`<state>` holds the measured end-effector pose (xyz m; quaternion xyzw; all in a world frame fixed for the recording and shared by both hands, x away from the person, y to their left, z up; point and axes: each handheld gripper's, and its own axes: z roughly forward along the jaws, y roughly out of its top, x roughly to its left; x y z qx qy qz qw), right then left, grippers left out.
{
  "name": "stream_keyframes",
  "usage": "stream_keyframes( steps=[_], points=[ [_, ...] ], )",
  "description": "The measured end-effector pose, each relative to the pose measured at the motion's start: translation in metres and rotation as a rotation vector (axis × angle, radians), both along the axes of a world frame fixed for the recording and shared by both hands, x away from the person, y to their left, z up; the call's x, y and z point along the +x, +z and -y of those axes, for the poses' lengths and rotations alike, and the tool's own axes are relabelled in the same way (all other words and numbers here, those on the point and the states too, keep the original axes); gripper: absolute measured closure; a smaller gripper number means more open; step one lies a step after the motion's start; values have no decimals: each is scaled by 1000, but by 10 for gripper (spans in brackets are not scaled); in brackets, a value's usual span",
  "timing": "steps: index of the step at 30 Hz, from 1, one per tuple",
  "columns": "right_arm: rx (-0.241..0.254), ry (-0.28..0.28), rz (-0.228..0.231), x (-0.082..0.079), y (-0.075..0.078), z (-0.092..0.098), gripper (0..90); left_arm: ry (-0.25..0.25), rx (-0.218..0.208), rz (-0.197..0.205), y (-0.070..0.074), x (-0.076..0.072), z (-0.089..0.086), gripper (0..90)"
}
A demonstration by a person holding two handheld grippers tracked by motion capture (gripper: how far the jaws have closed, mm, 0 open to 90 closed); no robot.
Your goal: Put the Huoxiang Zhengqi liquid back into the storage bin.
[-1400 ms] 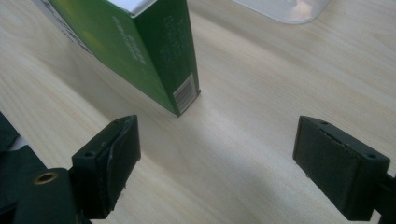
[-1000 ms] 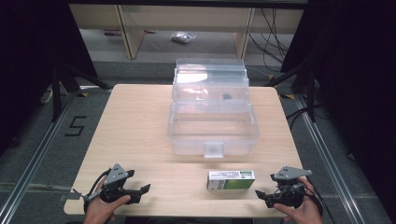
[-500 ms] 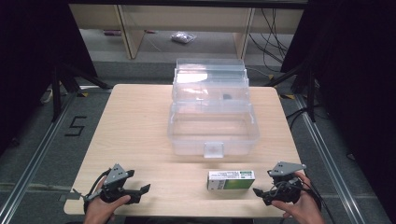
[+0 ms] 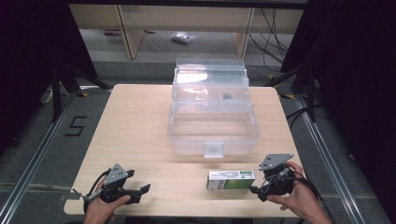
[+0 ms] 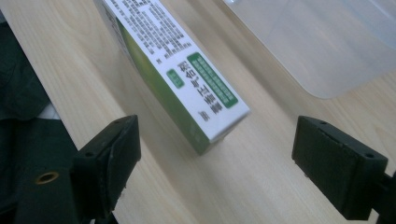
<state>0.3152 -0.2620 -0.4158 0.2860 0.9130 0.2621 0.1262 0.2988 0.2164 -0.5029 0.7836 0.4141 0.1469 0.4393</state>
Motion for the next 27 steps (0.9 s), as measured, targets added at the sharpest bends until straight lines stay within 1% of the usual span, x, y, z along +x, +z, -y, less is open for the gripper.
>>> stream_keyframes(
  steps=[1, 2, 3, 4, 5, 6, 7, 8, 9, 10, 11, 12, 13, 14, 15, 16, 17, 18, 19, 20, 21, 23, 24, 25, 26, 27],
  points=[
    [-7, -13, -4, 0, 1, -3, 166, 0, 0, 0, 0, 0, 0, 148],
    [-15, -8, -9, 1, 2, -6, 167, 3, -2, 2, 0, 0, 0, 148],
    [-21, 14, -9, 1, 3, -8, 168, 3, -1, 1, 0, 0, 0, 149],
    [-27, 22, -4, 2, 3, -10, 169, 3, -4, 0, 0, 0, 0, 149],
    [-40, 26, -10, 3, 3, -13, 171, 3, -4, 0, 0, 0, 0, 149],
    [-39, 38, -19, 4, 4, -16, 173, 1, -4, 1, 0, 0, 0, 149],
    [-53, 58, -13, 5, 4, -19, 174, 1, -3, 1, 0, 0, 0, 148],
    [-53, 58, -13, 5, 4, -19, 174, 1, -2, 1, 0, 0, 0, 148],
    [-77, 91, -8, 7, 5, -24, 179, -10, 14, -2, 0, 0, -1, 149],
    [-77, 91, -8, 7, 5, -24, 179, -10, 14, -2, 0, 0, -1, 149],
    [-92, 112, -25, 9, 6, -30, 184, -9, 12, -1, 0, 0, -1, 149],
    [-107, 136, -22, 11, 7, -33, 188, -9, 15, 0, 1, 0, -1, 148],
    [-107, 136, -22, 11, 7, -33, 188, -3, 4, 3, 0, 0, 0, 148],
    [-111, 130, -34, 11, 7, -36, 188, 2, -2, 2, 0, 0, 0, 149],
    [-127, 141, -30, 13, 8, -38, 188, 2, -4, 2, 0, 0, 0, 149],
    [-132, 163, -27, 15, 9, -41, 189, 0, -4, 2, 0, 0, 0, 148],
    [-137, 155, -29, 15, 9, -43, 192, 0, -4, 3, 0, 0, 0, 149],
    [-149, 186, -23, 18, 10, -48, 194, -7, 13, 2, 1, 0, -1, 149],
    [-149, 186, -23, 18, 10, -48, 194, -7, 13, 2, 1, 0, -1, 148],
    [-159, 201, -20, 20, 11, -53, 198, -3, 2, 4, 0, 0, 0, 149],
    [-165, 210, -21, 21, 11, -55, 200, -3, 2, 4, 0, 0, 0, 149],
    [-166, 218, -30, 22, 12, -58, 202, -1, -2, 4, 0, 0, 0, 149],
    [-173, 219, -41, 24, 11, -62, 202, -7, 11, 3, 1, 0, -1, 148],
    [-176, 228, -46, 26, 10, -64, 204, -1, 0, 3, 0, 0, 0, 148],
    [-178, 246, -52, 29, 9, -65, 211, 2, -4, 4, 0, 0, 0, 149],
    [-181, 253, -57, 31, 8, -66, 218, 2, -5, 4, 0, 0, 0, 148]
  ],
)
